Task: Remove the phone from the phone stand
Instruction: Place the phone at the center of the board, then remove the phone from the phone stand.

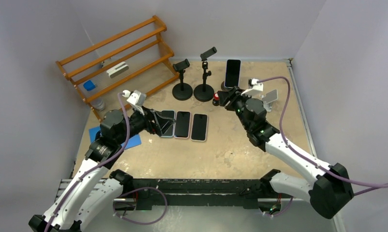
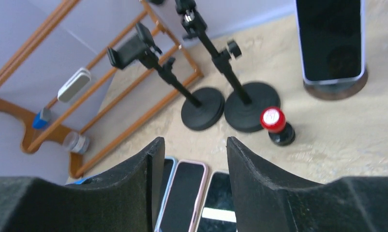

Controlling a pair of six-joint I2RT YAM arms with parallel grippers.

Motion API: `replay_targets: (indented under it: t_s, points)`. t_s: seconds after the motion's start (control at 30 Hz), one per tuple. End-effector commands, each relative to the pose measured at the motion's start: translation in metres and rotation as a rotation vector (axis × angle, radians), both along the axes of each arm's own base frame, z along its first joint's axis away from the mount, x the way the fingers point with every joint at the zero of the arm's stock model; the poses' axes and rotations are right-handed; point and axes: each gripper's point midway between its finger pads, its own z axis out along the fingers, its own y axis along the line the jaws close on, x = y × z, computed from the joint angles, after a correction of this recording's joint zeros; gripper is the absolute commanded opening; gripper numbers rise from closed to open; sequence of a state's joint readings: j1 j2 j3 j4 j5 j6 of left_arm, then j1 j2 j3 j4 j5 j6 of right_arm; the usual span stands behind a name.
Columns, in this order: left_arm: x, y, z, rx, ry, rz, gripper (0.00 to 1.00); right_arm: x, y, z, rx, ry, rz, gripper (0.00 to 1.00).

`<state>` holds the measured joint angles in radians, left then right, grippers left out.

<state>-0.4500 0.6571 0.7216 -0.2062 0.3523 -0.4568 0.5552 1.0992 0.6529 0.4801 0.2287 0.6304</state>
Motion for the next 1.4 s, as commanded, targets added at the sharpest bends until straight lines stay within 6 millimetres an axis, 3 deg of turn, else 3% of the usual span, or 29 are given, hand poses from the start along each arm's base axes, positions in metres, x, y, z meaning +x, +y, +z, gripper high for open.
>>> replay_targets:
  t_s: [0.0, 0.1, 0.17, 0.2, 0.43, 0.63, 0.73, 0.93, 1.13, 1.23, 1.37]
  points:
    - [0.01, 0.002, 0.003, -0.01, 0.007, 0.042, 0.82, -0.001, -0.027, 0.046, -0.21, -0.093, -0.222, 0.54]
    - [0.019, 0.006, -0.003, 0.005, 0.042, 0.093, 0.83, -0.001, -0.041, 0.07, -0.204, -0.114, -0.36, 0.64]
    - [0.024, 0.009, -0.005, 0.013, 0.06, 0.121, 0.84, 0.001, -0.045, 0.072, -0.136, -0.083, -0.412, 0.93]
    - [0.025, 0.01, -0.006, 0.016, 0.065, 0.132, 0.85, 0.002, -0.045, 0.071, -0.092, -0.065, -0.432, 0.98]
    - [0.051, 0.041, -0.017, -0.038, 0.162, 0.411, 0.93, 0.006, -0.032, 0.104, 0.022, -0.184, -0.38, 0.99]
    - [0.063, 0.065, -0.041, -0.109, 0.393, 0.677, 0.94, 0.02, -0.023, 0.124, 0.085, -0.187, -0.406, 0.99]
    - [0.065, 0.056, -0.036, -0.068, 0.446, 0.644, 0.95, 0.031, -0.005, 0.129, 0.028, -0.144, -0.365, 0.99]
    - [0.071, 0.053, -0.012, 0.07, 0.374, 0.563, 1.0, 0.053, 0.001, 0.119, -0.086, -0.152, -0.403, 0.99]
    - [0.047, 0.042, 0.012, 0.016, 0.173, 0.387, 1.0, 0.083, -0.015, 0.107, -0.058, -0.157, -0.426, 0.94]
    - [0.038, 0.041, 0.017, 0.026, 0.119, 0.344, 1.0, 0.102, -0.04, 0.104, -0.002, -0.159, -0.409, 0.91]
    - [0.036, 0.039, 0.012, 0.059, 0.127, 0.319, 1.0, 0.121, -0.053, 0.091, -0.131, -0.132, -0.447, 0.95]
